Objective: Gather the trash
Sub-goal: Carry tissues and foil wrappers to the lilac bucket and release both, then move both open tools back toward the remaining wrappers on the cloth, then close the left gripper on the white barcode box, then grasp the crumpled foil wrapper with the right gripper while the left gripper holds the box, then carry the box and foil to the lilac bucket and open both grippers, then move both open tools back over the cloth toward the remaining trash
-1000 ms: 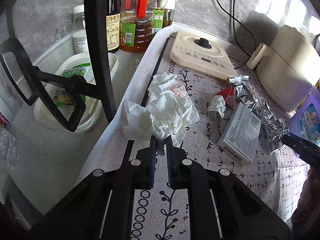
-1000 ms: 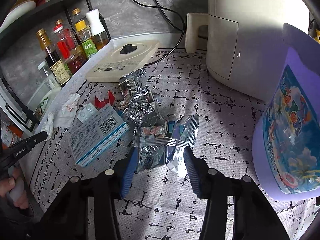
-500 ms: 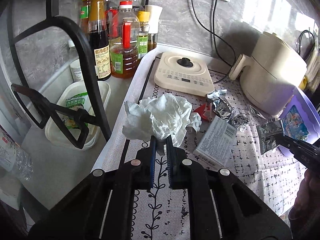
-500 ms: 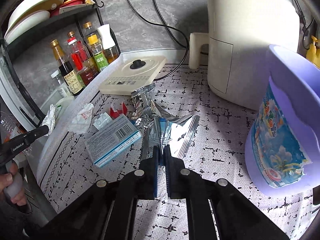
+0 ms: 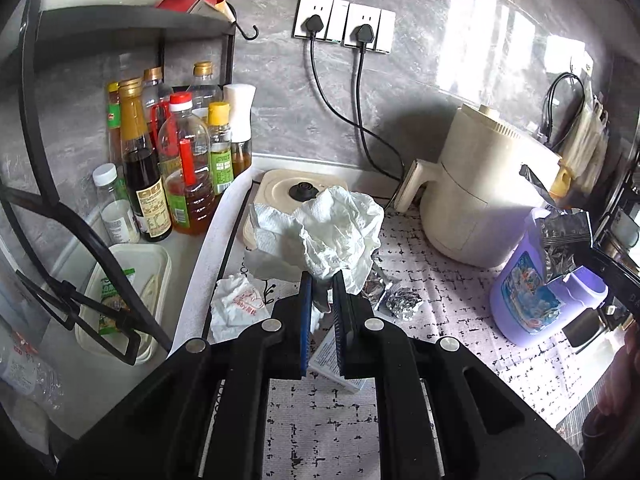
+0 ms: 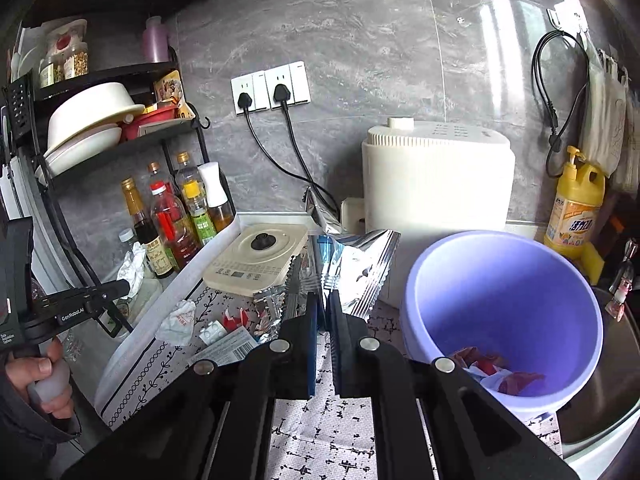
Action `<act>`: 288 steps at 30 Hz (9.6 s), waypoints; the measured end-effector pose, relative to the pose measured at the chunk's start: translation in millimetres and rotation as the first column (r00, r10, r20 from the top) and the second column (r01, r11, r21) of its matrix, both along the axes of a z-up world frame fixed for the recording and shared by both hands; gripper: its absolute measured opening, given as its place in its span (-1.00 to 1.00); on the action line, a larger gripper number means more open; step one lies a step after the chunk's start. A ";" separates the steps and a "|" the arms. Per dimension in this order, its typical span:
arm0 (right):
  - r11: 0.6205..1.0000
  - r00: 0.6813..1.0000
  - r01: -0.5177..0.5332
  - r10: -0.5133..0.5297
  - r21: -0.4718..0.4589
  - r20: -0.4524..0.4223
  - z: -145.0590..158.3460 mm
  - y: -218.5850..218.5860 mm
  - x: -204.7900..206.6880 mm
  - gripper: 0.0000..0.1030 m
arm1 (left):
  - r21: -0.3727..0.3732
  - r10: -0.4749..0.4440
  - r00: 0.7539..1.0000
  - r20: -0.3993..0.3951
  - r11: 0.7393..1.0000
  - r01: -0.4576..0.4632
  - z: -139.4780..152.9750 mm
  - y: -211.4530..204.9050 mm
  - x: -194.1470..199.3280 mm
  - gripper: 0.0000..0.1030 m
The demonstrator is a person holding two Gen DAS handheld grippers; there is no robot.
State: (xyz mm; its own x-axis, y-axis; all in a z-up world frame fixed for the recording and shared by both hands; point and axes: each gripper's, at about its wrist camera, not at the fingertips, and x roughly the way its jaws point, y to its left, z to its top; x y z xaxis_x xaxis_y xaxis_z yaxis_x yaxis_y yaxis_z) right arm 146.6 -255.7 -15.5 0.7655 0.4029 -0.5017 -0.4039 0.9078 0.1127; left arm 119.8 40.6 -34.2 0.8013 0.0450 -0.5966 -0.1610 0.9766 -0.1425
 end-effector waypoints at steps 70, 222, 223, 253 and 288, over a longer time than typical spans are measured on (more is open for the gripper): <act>0.912 0.914 0.400 -0.404 0.086 0.043 18.2 -145.3 -53.9 0.85 | -0.009 -0.389 0.914 0.118 0.920 0.393 50.1 -153.8 72.5 0.89; 0.999 0.997 0.052 -0.052 0.004 0.055 21.6 -0.3 5.5 -0.51 | -0.006 -0.164 0.977 0.140 0.986 0.166 27.5 -39.6 46.6 0.28; 0.998 0.996 0.068 -0.068 0.004 0.065 26.5 -6.3 6.0 -0.51 | 0.000 -0.172 0.974 0.145 0.985 0.173 31.2 -43.4 47.9 0.28; 0.919 0.916 0.393 -0.390 -0.022 0.097 29.3 -121.0 1.2 0.49 | 0.001 -0.398 0.900 0.177 0.914 0.405 51.9 -139.5 106.1 0.28; 0.935 0.935 0.354 -0.355 0.037 0.023 8.3 -112.1 -10.7 0.85 | -0.033 -0.300 0.946 0.119 0.951 0.306 31.7 -106.3 80.0 0.88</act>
